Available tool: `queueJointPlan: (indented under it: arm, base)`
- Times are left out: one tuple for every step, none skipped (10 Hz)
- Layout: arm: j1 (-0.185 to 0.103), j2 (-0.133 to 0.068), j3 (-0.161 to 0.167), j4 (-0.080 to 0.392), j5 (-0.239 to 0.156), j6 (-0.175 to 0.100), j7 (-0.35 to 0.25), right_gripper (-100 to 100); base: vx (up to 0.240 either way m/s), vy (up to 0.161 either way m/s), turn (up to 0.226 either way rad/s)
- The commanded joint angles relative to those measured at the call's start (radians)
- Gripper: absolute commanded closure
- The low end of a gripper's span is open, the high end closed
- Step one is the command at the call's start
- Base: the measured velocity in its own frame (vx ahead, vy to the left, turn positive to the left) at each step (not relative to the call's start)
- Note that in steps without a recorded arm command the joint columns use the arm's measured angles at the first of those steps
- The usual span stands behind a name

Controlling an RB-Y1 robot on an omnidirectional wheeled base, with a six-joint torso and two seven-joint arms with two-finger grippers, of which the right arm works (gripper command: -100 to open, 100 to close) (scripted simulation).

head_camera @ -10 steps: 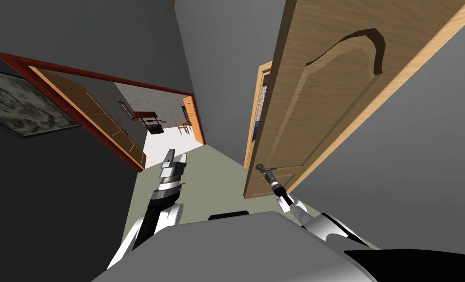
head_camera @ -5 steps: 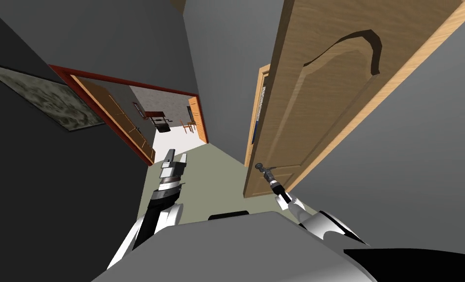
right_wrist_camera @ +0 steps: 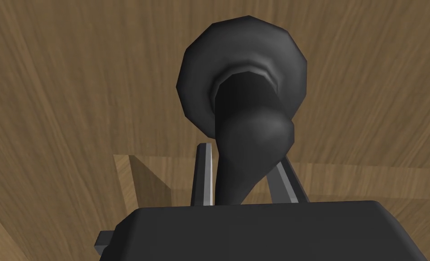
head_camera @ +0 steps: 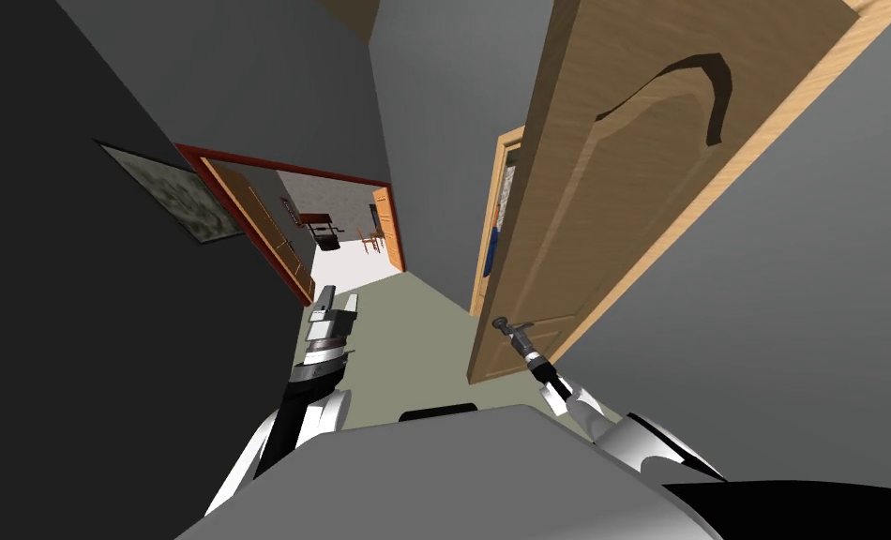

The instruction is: Pull the door open

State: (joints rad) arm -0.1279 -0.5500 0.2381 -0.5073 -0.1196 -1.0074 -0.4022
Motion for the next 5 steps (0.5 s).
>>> queueJointPlan:
  arm:
    - [0.019, -0.019, 0.013, -0.002, 0.002, -0.033, -0.016, 100]
    - [0.023, -0.023, 0.016, -0.001, 0.002, -0.040, -0.020, 100]
    - [0.023, -0.016, 0.016, -0.013, 0.003, -0.023, -0.018, 100]
    - [0.035, -0.026, 0.028, -0.001, -0.001, -0.053, -0.026, 100]
    - [0.038, -0.029, 0.031, 0.002, -0.003, -0.062, -0.029, 100]
  base:
    - [-0.193, -0.104, 0.130]
    - [-0.158, -0.088, 0.068]
    - [-0.061, -0.030, 0.017]
    - [-0.127, -0.041, 0.159]
    - [-0.161, -0.101, 0.170]
